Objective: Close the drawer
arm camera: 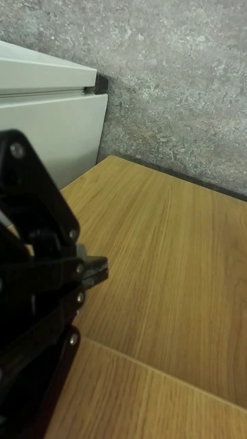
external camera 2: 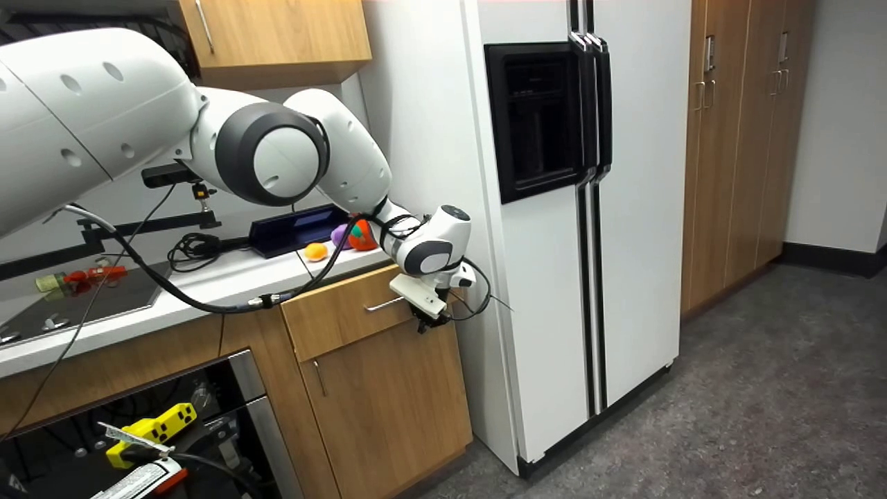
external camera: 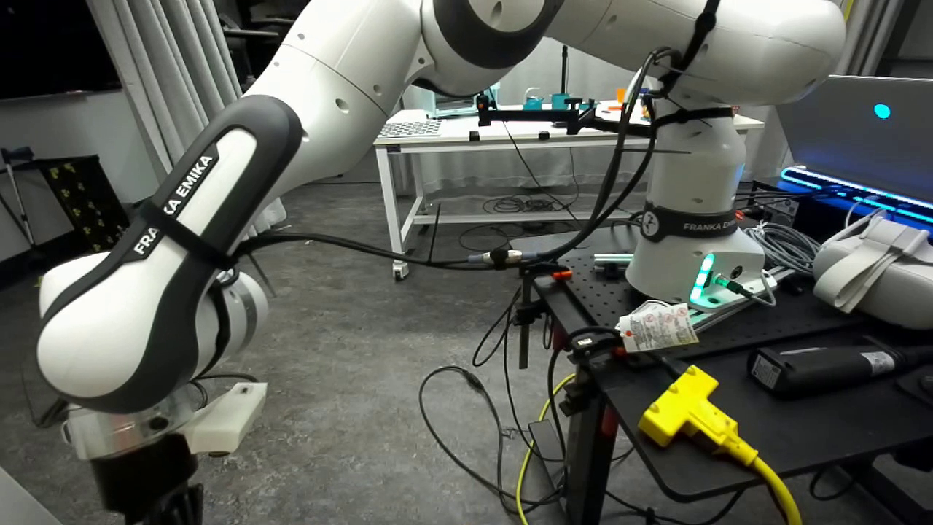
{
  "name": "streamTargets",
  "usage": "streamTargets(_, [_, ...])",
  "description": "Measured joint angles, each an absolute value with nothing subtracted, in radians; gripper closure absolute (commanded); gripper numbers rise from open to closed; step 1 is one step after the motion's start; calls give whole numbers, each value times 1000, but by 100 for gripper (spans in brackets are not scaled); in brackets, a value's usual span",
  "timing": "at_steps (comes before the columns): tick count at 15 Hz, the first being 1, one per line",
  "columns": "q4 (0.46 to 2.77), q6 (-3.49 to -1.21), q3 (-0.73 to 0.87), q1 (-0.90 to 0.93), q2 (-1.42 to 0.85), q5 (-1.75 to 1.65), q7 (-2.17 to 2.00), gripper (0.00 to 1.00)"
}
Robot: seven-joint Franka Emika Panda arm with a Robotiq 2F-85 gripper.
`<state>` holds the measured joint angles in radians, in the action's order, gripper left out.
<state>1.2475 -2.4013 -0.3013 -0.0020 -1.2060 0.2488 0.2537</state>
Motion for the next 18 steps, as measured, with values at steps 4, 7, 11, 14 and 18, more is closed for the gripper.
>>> streamTargets(4, [1215,-2400,-332,-2,-1222,249,255,100])
streamTargets(7, [1194,-2398,-360,-1,-1231,250,258,100])
streamTargets(11, [1158,-2398,-390,6,-1251,250,263,100])
streamTargets(14, [1133,-2398,-403,13,-1265,250,270,100])
streamTargets(18, [1117,-2396,-405,19,-1275,249,291,100])
